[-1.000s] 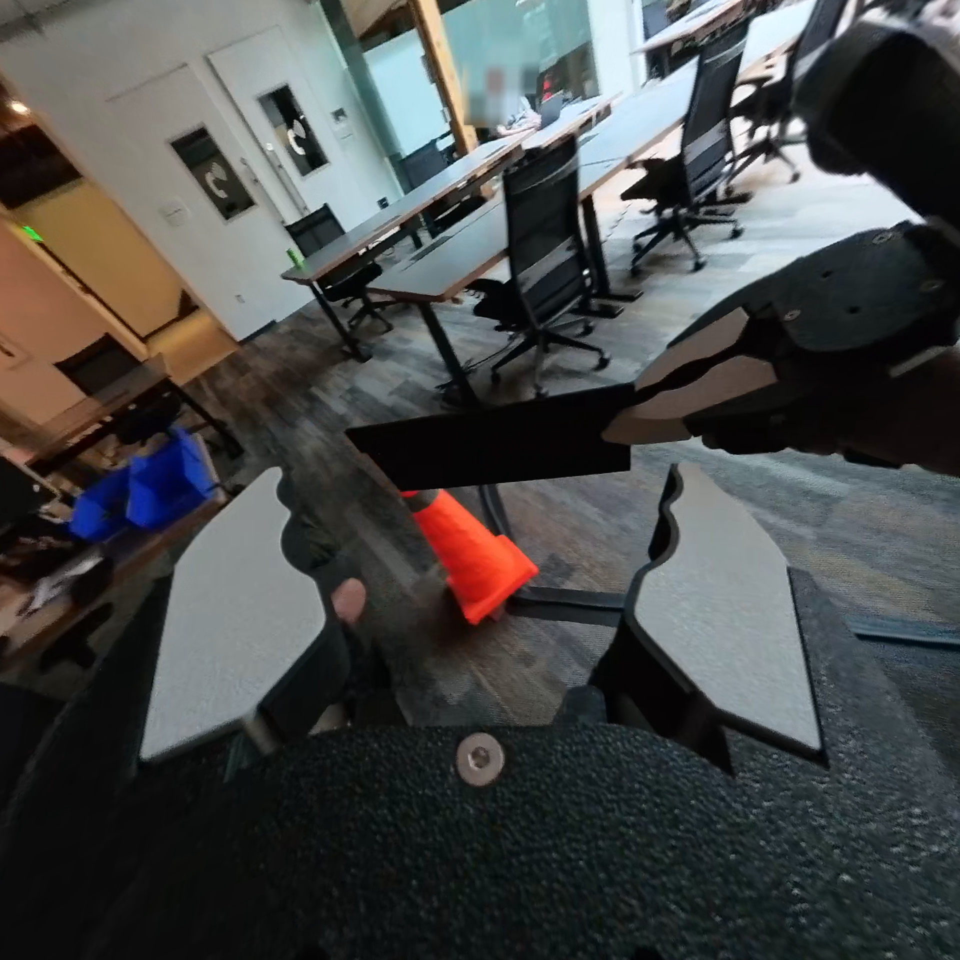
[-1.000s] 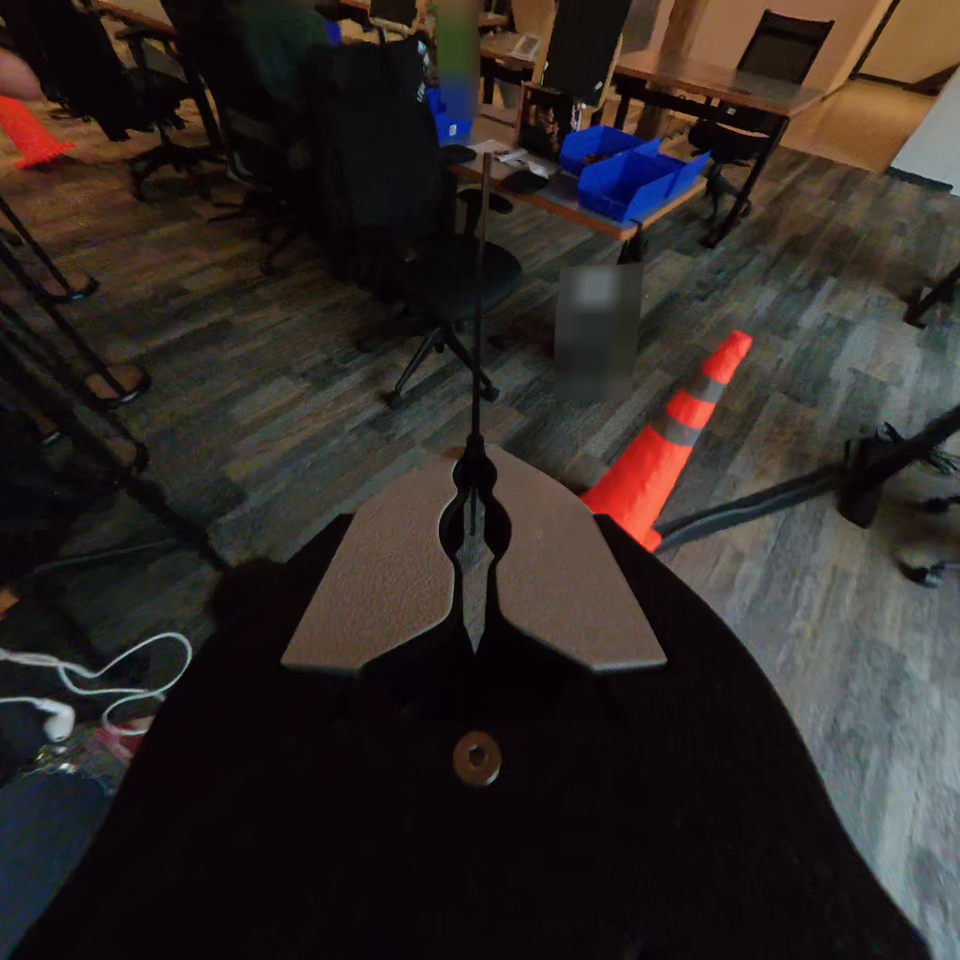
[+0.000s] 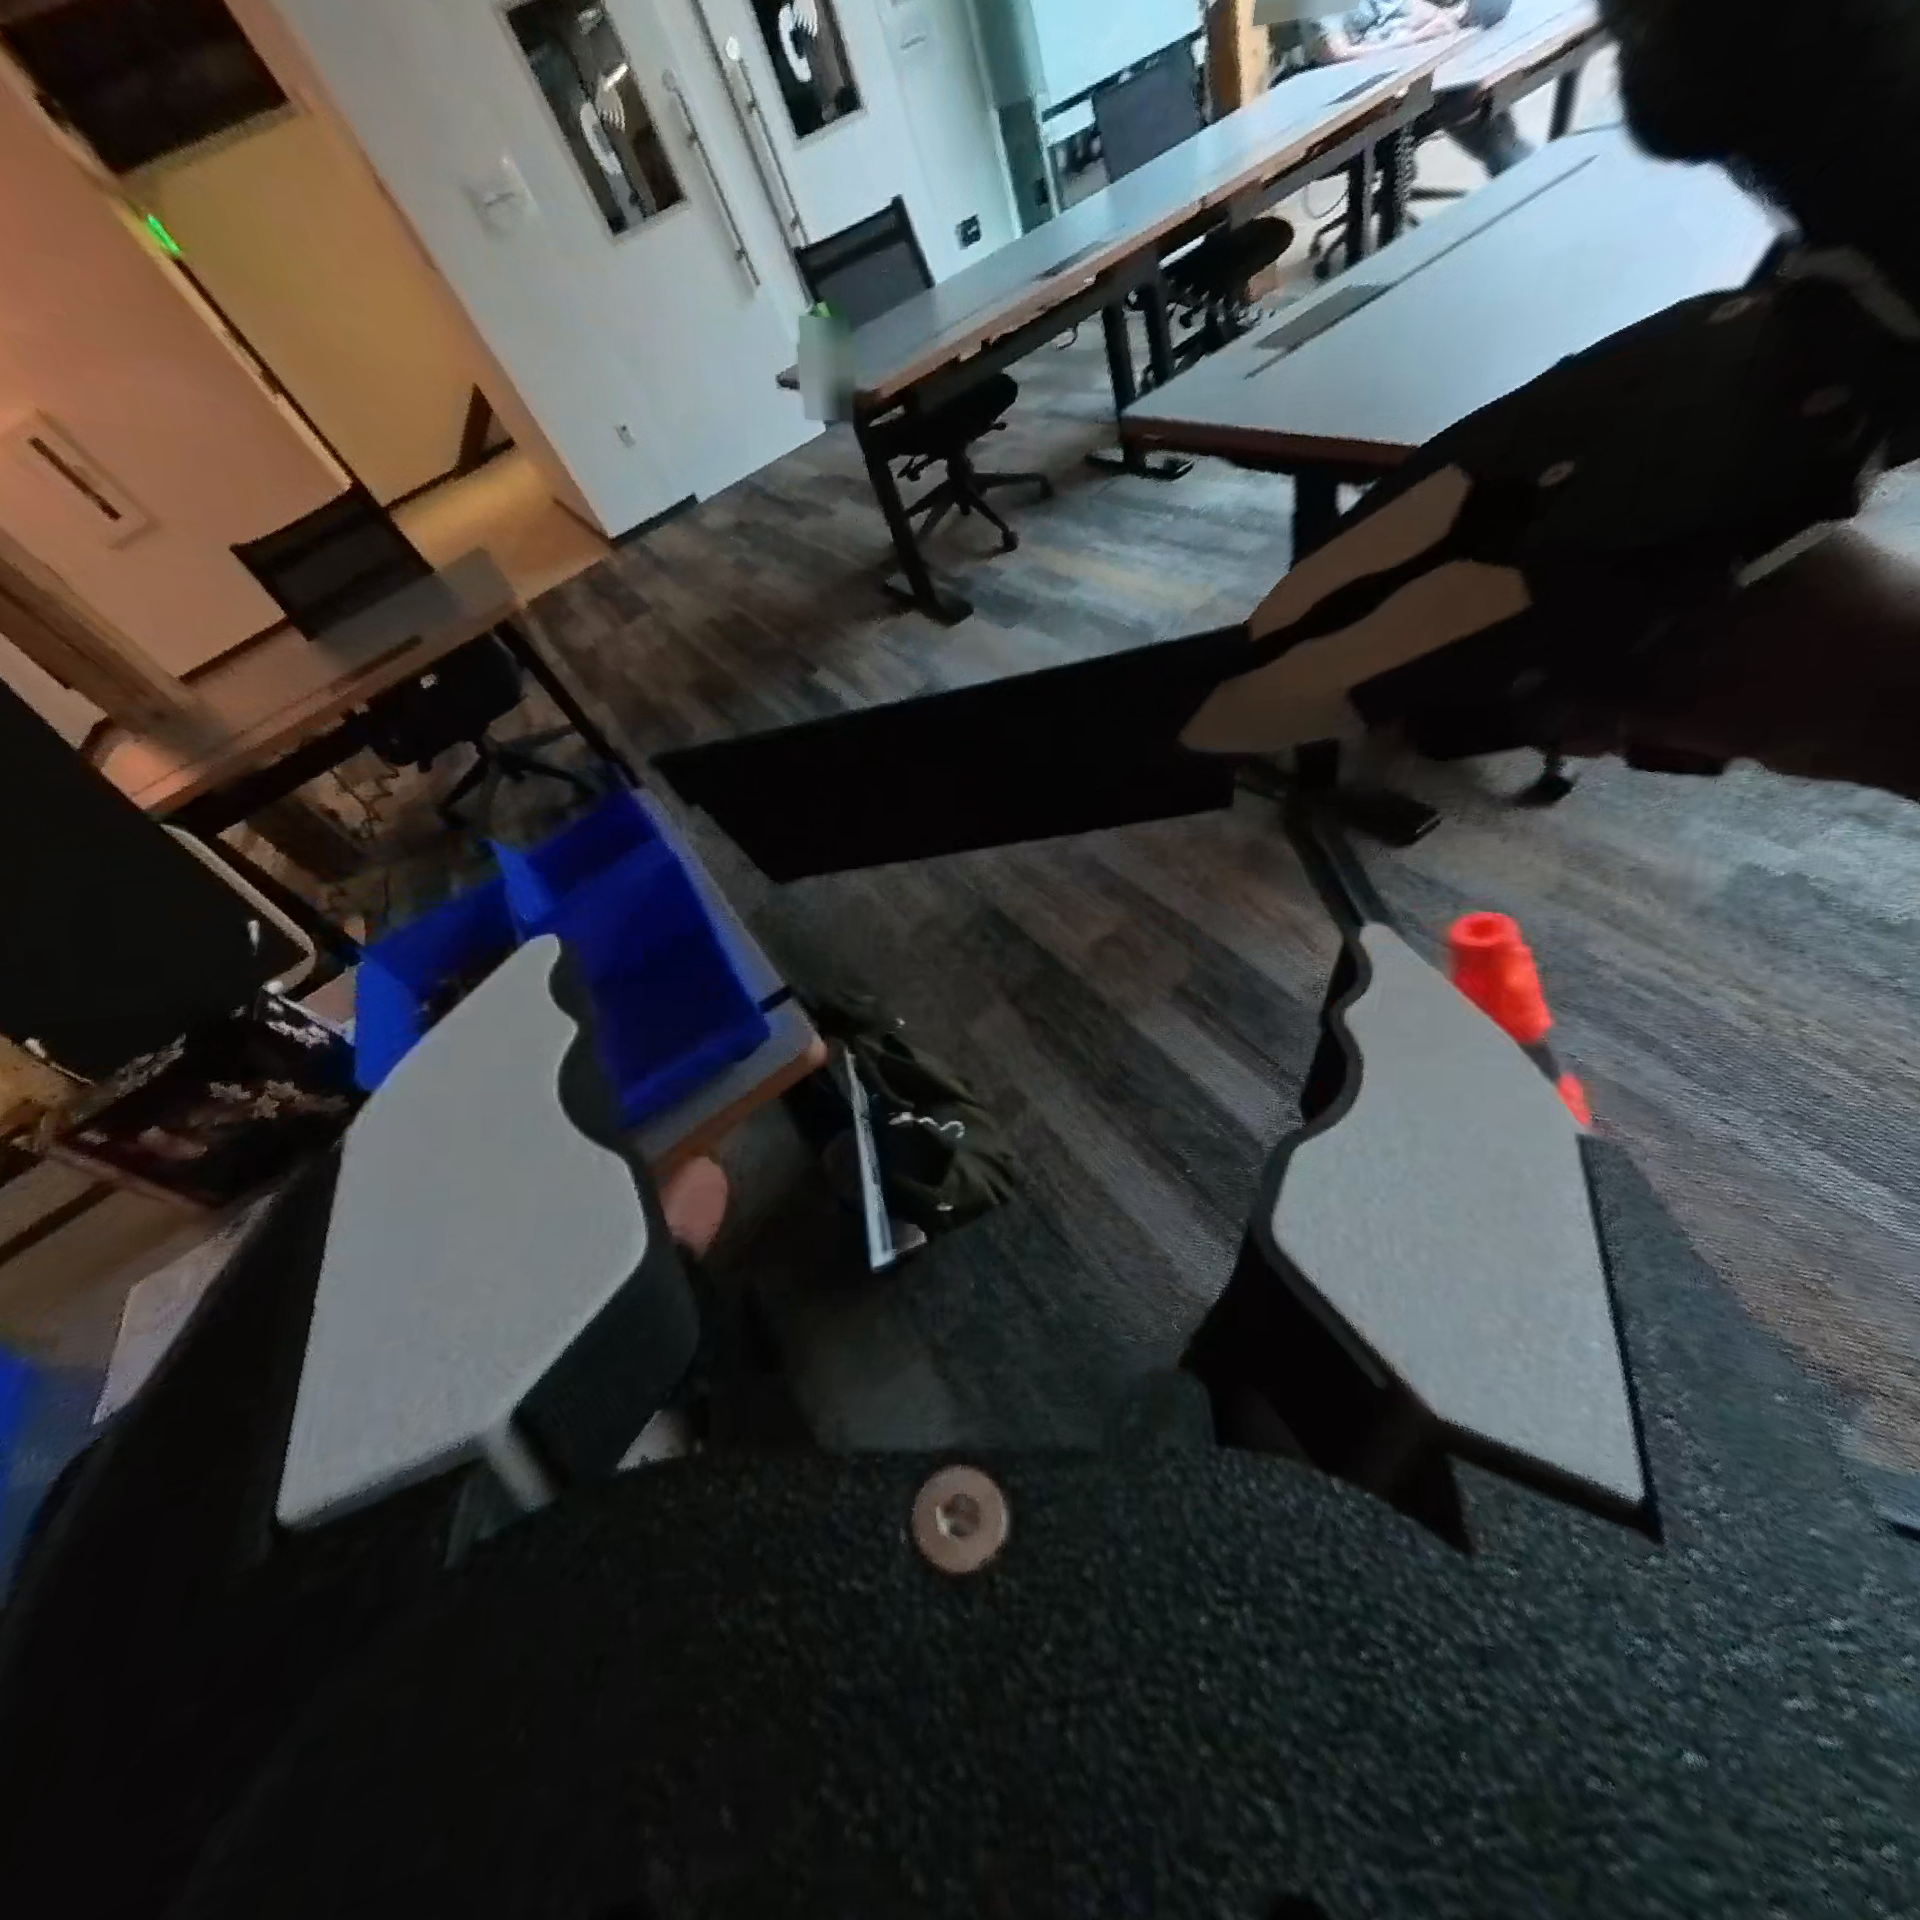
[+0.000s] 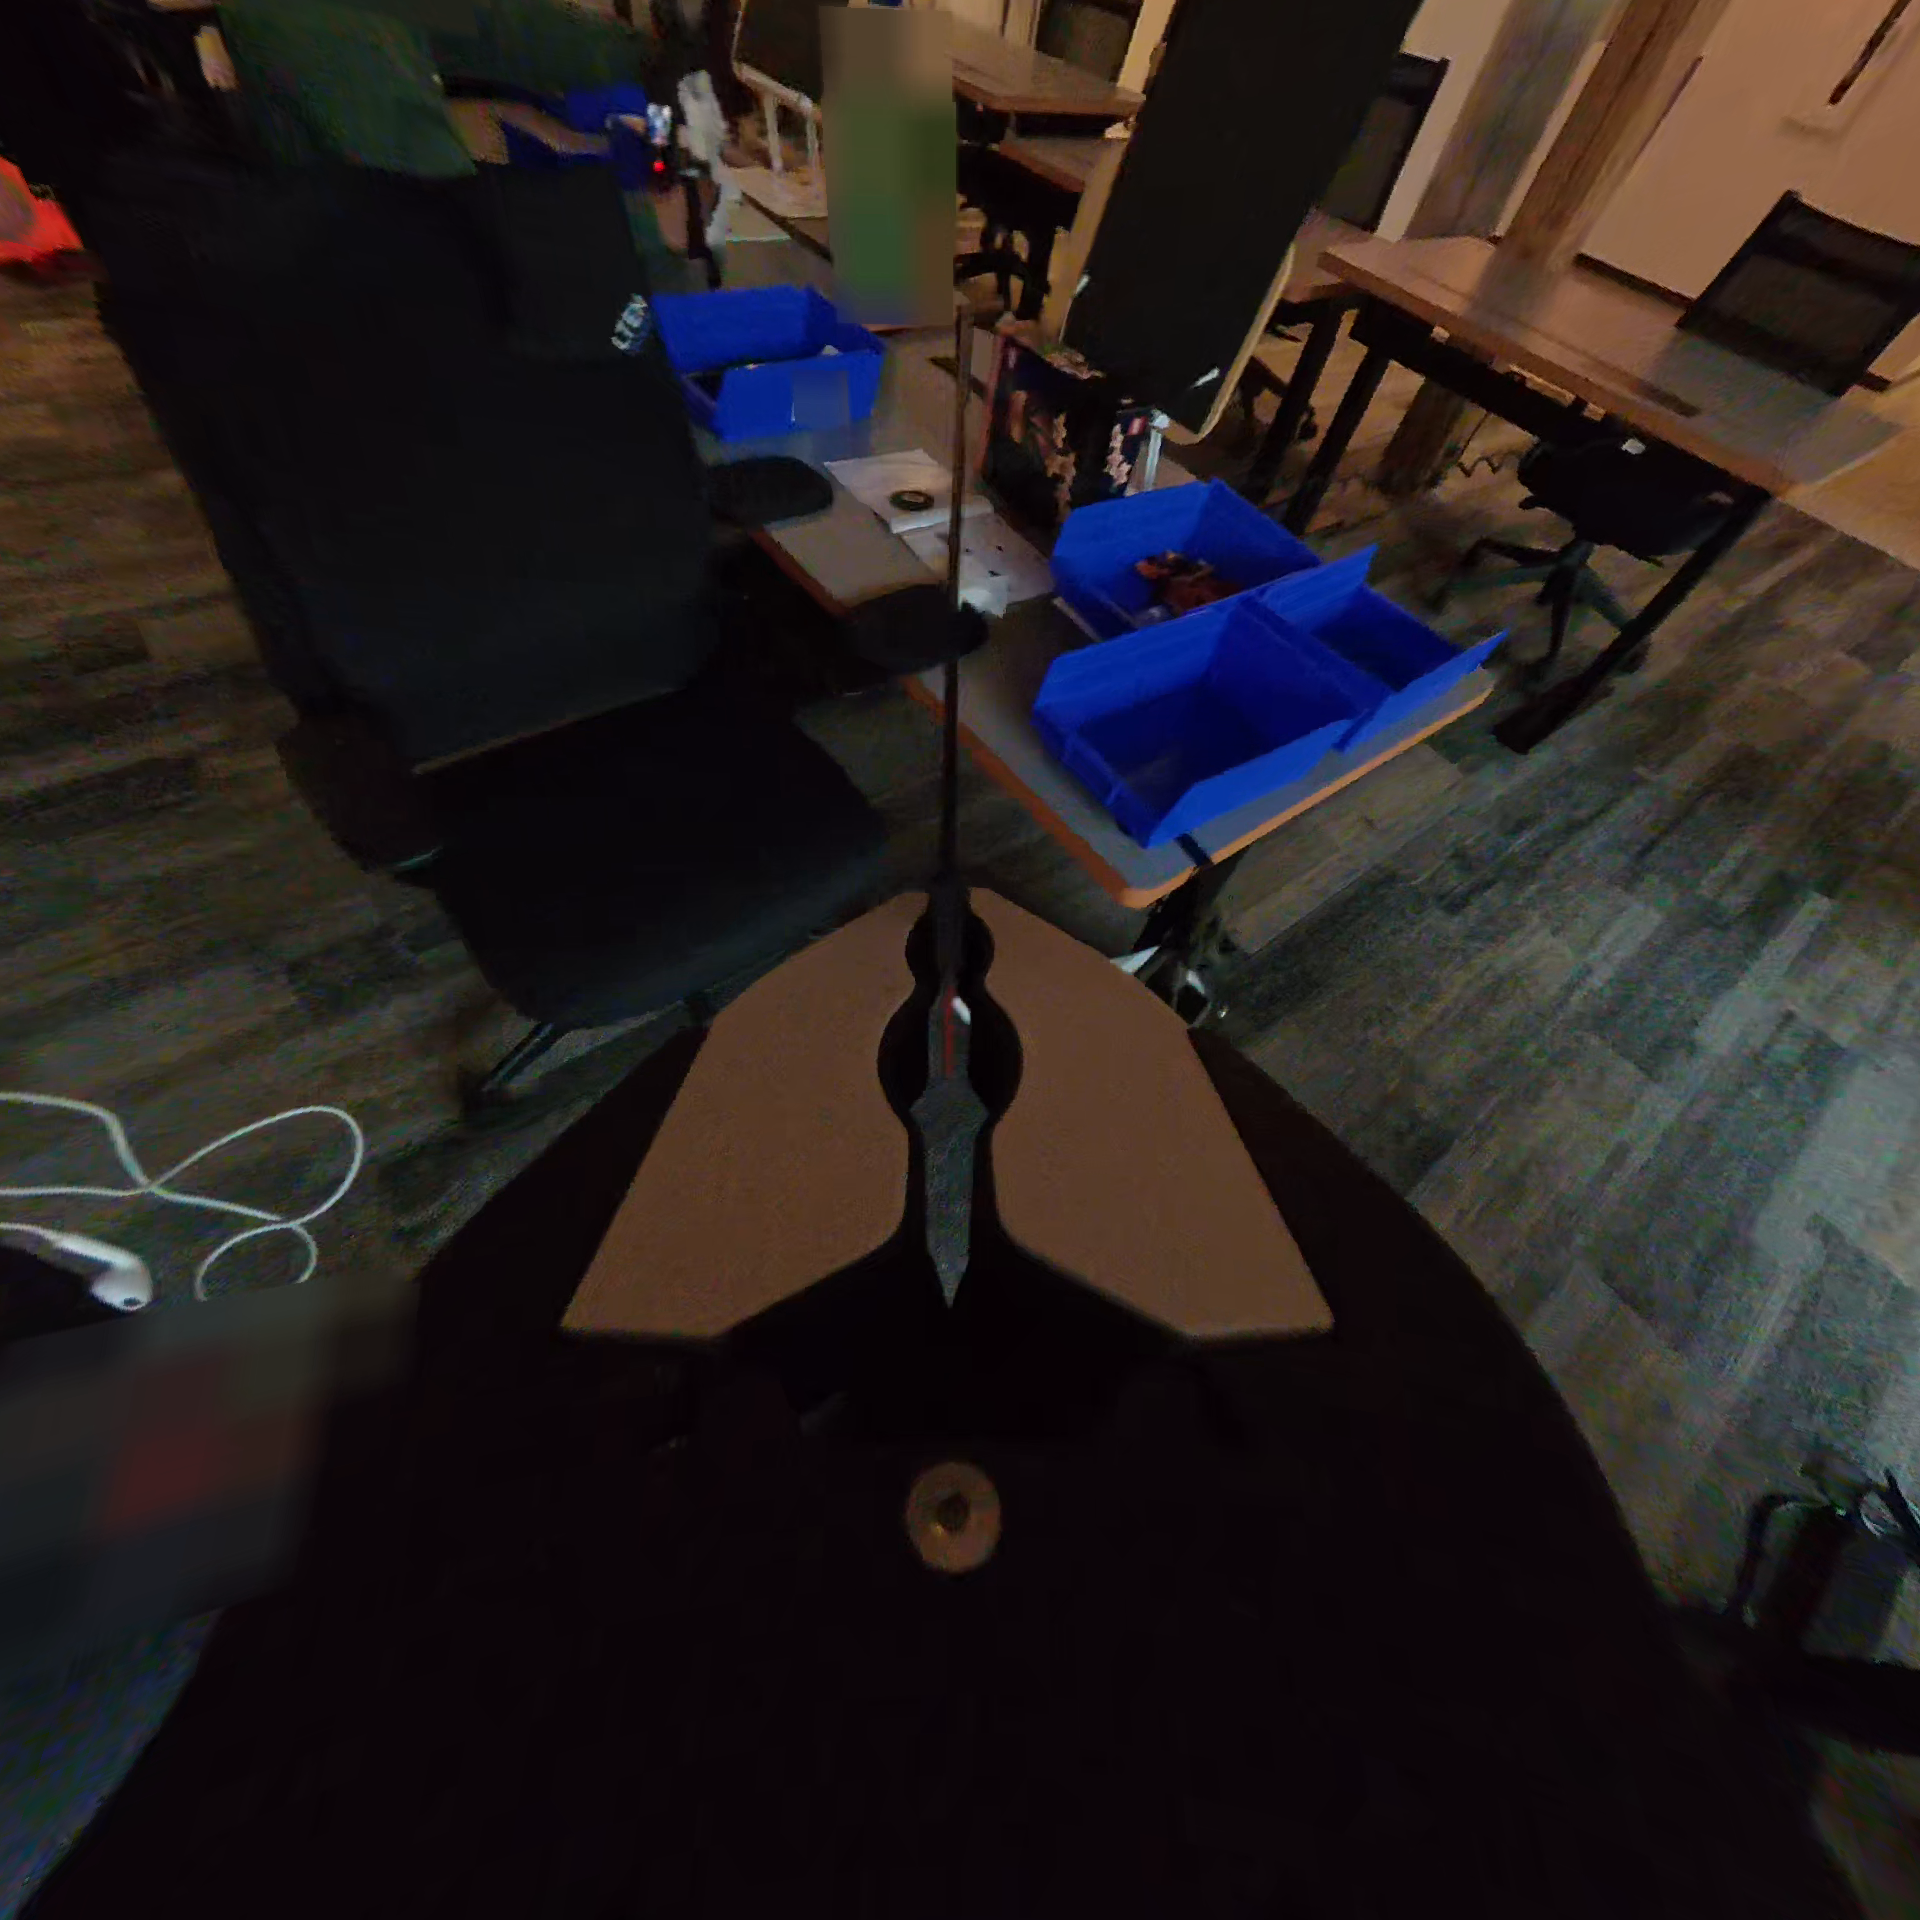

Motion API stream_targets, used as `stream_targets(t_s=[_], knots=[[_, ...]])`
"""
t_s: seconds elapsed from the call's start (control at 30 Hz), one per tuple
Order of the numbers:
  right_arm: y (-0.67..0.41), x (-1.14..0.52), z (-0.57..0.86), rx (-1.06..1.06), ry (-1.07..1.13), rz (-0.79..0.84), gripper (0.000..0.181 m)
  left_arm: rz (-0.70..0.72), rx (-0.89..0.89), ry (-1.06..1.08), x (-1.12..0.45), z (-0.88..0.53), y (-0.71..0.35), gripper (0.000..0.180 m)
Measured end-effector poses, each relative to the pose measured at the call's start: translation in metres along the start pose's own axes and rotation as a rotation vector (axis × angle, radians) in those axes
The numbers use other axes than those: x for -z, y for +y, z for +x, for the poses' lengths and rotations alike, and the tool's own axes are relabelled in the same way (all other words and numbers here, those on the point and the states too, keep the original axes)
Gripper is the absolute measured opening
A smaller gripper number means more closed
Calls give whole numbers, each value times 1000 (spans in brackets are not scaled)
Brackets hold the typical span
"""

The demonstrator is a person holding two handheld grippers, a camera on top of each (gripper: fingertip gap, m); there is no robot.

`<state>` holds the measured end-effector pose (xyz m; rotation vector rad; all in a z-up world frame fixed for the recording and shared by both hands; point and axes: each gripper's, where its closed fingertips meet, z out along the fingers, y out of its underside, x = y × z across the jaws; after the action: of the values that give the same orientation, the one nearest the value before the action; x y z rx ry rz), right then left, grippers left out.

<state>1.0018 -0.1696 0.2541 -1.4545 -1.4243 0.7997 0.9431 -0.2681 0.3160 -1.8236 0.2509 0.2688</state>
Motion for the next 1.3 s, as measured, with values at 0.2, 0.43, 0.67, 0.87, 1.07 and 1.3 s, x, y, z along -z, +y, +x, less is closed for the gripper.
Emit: stream_targets(t_s=[0.2, 0.43, 0.67, 0.87, 1.07, 1.3], knots=[[-18, -132, 88, 5, -29, 47, 0, -22, -87, -34, -117, -116, 21, 129], [-63, -275, 181, 31, -108, 68, 1, -81, -56, -6, -221, -229, 33, 131], [-79, -350, 247, 40, -63, 50, 0, -37, -114, 140, -308, -269, 37, 127], [-67, -397, 288, -27, 19, 58, 0, -7, -146, 292, -372, -289, 62, 126], [-25, -471, 317, -61, 56, 96, 0, -8, -208, 475, -440, -295, 141, 127], [34, -573, 320, -13, -15, 191, 1, -59, -257, 698, -466, -275, 290, 126]])
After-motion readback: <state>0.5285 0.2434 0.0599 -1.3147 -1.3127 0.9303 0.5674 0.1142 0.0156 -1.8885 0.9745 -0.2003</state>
